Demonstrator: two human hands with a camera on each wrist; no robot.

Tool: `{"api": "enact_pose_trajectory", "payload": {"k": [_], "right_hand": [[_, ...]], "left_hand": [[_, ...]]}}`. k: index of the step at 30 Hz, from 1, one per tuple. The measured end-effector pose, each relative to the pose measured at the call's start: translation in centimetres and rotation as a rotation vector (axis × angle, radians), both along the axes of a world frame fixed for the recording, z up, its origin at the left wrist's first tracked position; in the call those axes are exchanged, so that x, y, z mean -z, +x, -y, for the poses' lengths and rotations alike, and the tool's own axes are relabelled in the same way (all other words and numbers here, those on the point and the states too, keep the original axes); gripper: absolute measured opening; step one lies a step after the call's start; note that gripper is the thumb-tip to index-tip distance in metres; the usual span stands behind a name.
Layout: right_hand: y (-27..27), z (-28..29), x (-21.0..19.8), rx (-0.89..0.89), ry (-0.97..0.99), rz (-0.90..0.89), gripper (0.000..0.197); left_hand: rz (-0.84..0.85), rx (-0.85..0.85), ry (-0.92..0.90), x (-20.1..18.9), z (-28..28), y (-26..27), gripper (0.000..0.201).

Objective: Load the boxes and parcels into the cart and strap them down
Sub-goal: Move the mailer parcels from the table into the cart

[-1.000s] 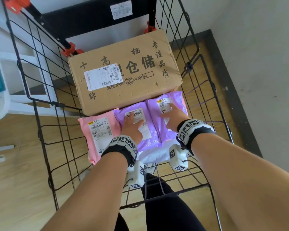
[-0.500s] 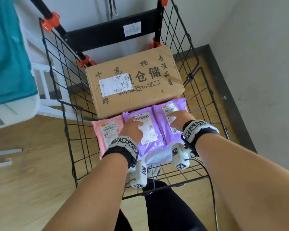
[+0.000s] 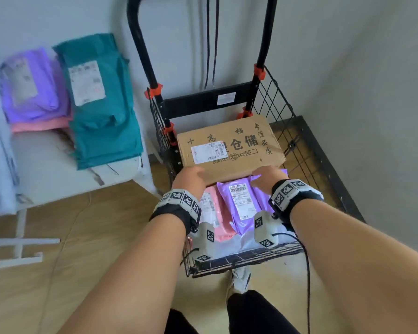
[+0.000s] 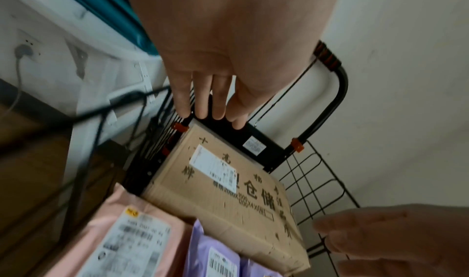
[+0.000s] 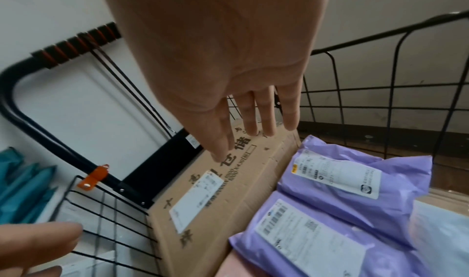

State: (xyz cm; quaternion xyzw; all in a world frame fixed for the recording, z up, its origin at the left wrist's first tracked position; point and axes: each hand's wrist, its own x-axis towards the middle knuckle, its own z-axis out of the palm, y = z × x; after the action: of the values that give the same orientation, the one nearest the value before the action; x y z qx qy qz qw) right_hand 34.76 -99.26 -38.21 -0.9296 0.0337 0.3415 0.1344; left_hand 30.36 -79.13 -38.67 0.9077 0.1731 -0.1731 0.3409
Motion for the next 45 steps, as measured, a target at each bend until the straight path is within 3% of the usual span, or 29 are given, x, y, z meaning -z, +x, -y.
{"api": "enact_pose_trajectory", "payload": {"k": [9, 15, 22, 34, 42, 45], "right_hand": [[-4.4, -12.3, -6.4, 0.074, 0.048, 0.141, 0.036], [-6.5, -20.9, -8.3, 0.078, 0.099, 0.216, 0.037], [-6.4, -30.2, -9.3, 0.082, 0.214, 0.291, 0.024], [1.7, -41.7, -9.1, -0.019, 0.41, 0.276, 0.031], [8.2, -47.0, -9.6, -0.117, 0.458, 0.298, 0.026], [9.2, -49.3, -9.7, -0.15, 0.473, 0.273, 0.034]], "left_hand": [[0.163, -0.038, 0.008, -5.0, -11.8, -3.7, 0.04], [0.147, -0.003, 0.023, -6.8, -20.0, -5.8, 0.042], [0.163, -0.122, 0.055, -8.3, -29.0, -7.4, 0.043], [0.158, -0.25, 0.112, -10.3, -37.8, -2.5, 0.036], [0.098, -0.344, 0.084, -10.3, -40.8, 2.9, 0.04], [0.089, -0.346, 0.076, -10.1, -41.6, 4.4, 0.04]]}}
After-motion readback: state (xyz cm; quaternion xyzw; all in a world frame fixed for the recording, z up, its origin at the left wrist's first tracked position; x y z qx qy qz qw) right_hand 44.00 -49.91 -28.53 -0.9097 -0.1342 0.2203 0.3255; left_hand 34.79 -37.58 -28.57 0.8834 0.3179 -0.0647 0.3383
